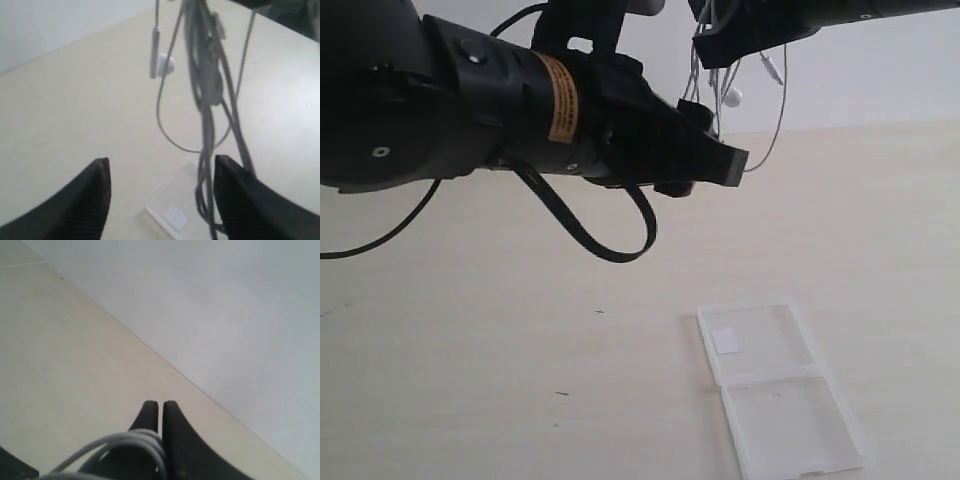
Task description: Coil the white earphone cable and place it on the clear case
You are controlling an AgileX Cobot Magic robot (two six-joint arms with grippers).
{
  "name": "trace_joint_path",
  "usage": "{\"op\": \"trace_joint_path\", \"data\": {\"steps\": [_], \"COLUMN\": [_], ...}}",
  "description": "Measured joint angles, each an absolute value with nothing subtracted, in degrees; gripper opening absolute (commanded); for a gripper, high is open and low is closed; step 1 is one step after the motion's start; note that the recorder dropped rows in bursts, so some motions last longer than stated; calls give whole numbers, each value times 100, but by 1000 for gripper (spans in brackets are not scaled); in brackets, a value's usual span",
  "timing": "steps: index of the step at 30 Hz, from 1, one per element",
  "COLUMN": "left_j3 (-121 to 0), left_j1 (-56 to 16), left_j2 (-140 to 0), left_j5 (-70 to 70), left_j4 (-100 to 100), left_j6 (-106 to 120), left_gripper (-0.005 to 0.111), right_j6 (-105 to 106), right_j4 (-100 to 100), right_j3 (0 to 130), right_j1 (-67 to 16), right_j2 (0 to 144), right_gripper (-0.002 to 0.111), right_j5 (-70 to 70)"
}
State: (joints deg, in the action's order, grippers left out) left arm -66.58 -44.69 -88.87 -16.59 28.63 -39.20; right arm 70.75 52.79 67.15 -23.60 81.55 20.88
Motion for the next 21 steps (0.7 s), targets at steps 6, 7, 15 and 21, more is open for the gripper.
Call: {"op": "trace_joint_path", "data": {"steps": [6, 7, 15, 21], "left_j3": [-6658, -6658, -6658, -6658], "left_j1": [-4351, -4351, -4351, -4351], "left_j2": [-8663, -8613, -8521, -8521], "left_j5": [-1712, -1701, -1793, -1793], "left_j4": [3076, 3101, 3150, 3150], "left_j6": [-3920, -3920, -3920, -3920], "left_gripper": [59, 59, 59, 59], "right_j6": [6577, 6525, 6157, 5587], "right_j4": [4789, 4734, 4363, 3840], "right_j3": [6718, 6718, 6727, 6730], "right_j1": [-2360, -2360, -2360, -2351], "right_j2": [8200, 8227, 8600, 8742], "right_gripper": [0, 0, 0, 0], "right_j5": [2100, 2100, 1977, 1674]}}
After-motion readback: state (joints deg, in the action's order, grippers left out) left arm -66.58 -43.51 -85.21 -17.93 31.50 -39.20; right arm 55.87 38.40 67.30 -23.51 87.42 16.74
